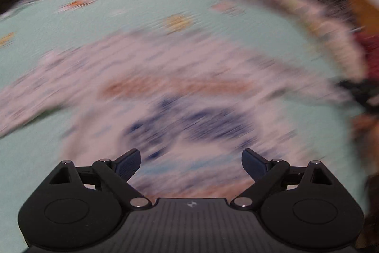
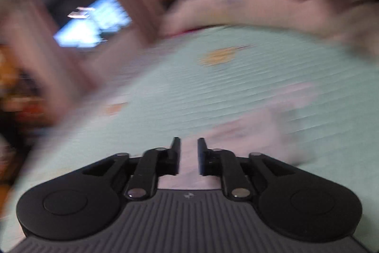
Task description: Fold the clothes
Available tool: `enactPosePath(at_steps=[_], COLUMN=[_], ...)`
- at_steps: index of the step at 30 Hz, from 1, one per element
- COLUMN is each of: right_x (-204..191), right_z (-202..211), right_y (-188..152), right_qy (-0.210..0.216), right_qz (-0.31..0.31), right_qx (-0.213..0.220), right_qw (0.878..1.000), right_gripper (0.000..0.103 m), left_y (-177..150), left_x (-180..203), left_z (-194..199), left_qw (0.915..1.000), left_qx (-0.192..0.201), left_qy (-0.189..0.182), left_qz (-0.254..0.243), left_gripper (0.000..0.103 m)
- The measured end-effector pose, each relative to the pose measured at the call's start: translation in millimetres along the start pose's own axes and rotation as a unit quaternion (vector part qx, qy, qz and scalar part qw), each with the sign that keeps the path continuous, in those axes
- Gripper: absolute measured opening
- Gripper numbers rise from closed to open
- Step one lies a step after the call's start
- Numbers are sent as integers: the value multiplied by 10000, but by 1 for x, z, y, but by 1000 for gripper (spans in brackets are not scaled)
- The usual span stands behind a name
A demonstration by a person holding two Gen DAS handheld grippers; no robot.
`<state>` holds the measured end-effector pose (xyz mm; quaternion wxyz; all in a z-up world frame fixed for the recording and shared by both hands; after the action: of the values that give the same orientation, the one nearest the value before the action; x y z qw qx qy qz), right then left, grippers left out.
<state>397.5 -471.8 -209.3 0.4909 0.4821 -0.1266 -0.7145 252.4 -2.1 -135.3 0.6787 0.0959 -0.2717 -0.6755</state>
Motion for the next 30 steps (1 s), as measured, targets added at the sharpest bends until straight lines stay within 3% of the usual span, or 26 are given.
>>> enactPosePath(at_steps=[3,6,7,8,10,15,17,18,19,20,21,25,27,28,30], right_x=[7,36,43,48,51,40,40,39,39,39,38,37,37,38,38], right_z=[-18,-5,-1,0,1,5,3,3,3,3,4,4,5,5,4], right_y=[-21,-19,-18,-18,-17,-20,-19,-19,-20,-19,-19,-20,-20,-20,-19], right_qy=[421,1438,1578,1605,1667,1698,1720,1714,1699,1689,1688,1671,1686,1692,1689], right_qz=[44,-767,-933,-1065,-1089,-974,-1000,-996,-983,-976,-977,-965,-973,-979,-975], right_qx=[13,289,383,388,370,373,380,378,371,367,362,335,344,349,350], right_qw=[9991,9862,9823,9805,9793,9799,9793,9794,9798,9801,9801,9806,9803,9801,9802], right_gripper=[28,30,30,30,30,30,30,30,30,30,30,30,30,30,30], left_y=[52,108,125,139,159,168,172,177,182,183,185,191,193,195,198], left_x=[52,94,108,122,153,205,206,197,187,185,184,180,178,176,174], left_z=[-19,-62,-80,-97,-128,-201,-230,-244,-258,-255,-252,-238,-231,-227,-220], left_qw=[9963,9896,9865,9831,9725,9606,9679,9760,9829,9832,9831,9824,9818,9815,9807], left_qx=[162,100,-21,-139,-346,-792,-895,-882,-864,-817,-768,-574,-476,-428,-330], left_qy=[-834,-1436,-1636,-1827,-2303,-2654,-2322,-1974,-1613,-1623,-1653,-1775,-1835,-1865,-1925], left_qz=[-144,-23,-11,14,11,-209,-349,-278,-199,-182,-168,-114,-87,-73,-46], left_gripper=[97,96,90,77,70,52,50,49,35,5,2,4,22,37,48])
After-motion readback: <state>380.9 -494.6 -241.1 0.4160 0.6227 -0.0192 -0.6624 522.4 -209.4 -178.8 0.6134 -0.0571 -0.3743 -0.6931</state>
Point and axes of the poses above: each gripper's, at about its wrist camera, not at the fingertips, and z roughly against the way its jaws point, x to its right, y to its top, the point moved 6 cm from there along -z, roughly the way its jaws point, and after that the axes turned 9 degrees about -x, right-handed, at the moved point
